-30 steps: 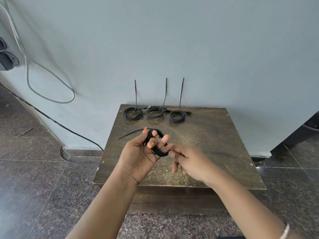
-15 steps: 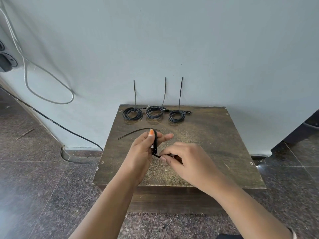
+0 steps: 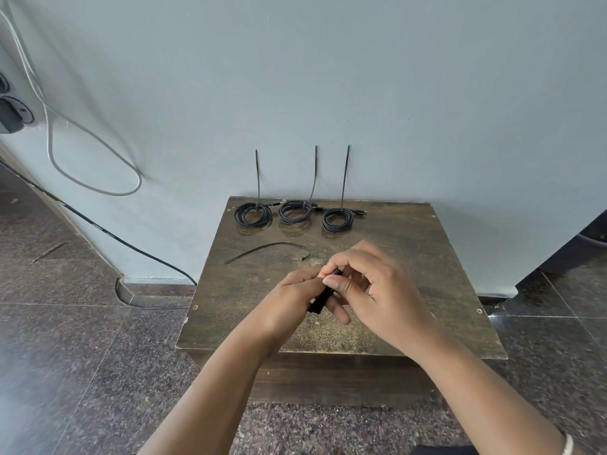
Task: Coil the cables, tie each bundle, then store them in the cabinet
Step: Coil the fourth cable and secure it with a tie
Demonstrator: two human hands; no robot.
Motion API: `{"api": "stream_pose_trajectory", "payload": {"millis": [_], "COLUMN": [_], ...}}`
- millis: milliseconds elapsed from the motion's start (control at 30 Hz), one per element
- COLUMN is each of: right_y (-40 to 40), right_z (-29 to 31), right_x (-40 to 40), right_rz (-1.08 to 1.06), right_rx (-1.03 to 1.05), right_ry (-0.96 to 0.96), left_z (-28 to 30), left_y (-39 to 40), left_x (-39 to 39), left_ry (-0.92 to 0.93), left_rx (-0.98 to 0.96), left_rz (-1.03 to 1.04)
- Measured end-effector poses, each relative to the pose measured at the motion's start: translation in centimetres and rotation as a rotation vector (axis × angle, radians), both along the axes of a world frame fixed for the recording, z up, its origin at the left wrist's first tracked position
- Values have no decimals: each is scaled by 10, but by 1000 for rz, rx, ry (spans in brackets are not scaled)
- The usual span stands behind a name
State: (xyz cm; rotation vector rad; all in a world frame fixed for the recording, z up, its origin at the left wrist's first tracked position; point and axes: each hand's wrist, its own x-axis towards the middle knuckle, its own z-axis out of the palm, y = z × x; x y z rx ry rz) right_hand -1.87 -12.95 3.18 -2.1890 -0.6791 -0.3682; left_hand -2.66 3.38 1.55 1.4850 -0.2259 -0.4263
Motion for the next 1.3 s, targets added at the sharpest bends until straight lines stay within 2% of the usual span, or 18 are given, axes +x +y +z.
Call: {"api": "stream_pose_trajectory", "payload": {"millis": [100, 200, 267, 433, 767, 933, 1000, 1067, 1167, 1300], "right_y": [2, 7, 7, 9, 14, 25, 33, 40, 47, 56], "right_z": [-7, -11, -11, -13, -16, -21, -26, -36, -49, -60], "right_x": [2, 1, 3, 5, 10, 23, 28, 36, 46, 56], "right_rz": [3, 108, 155, 182, 138, 85, 4, -113, -250, -292], "right_rx": [192, 504, 599, 678, 641, 610, 593, 498, 227, -17], "right_ry": [233, 541, 701, 818, 753, 746, 751, 698, 612, 439], "left_z": [-2, 0, 1, 2, 7, 6, 5, 4, 2, 4], "left_y": [0, -3, -3, -4, -6, -4, -1, 5, 17, 33], "left_x": [0, -3, -4, -4, -5, 1, 5, 10, 15, 20], "left_ry": [90, 146, 172, 155, 146, 68, 29, 11, 31, 77], "left_rx": [-168, -260, -316, -298, -246, -107, -15, 76, 129, -5], "left_rz": [2, -7, -9, 46, 69, 202, 282, 384, 545, 699]}}
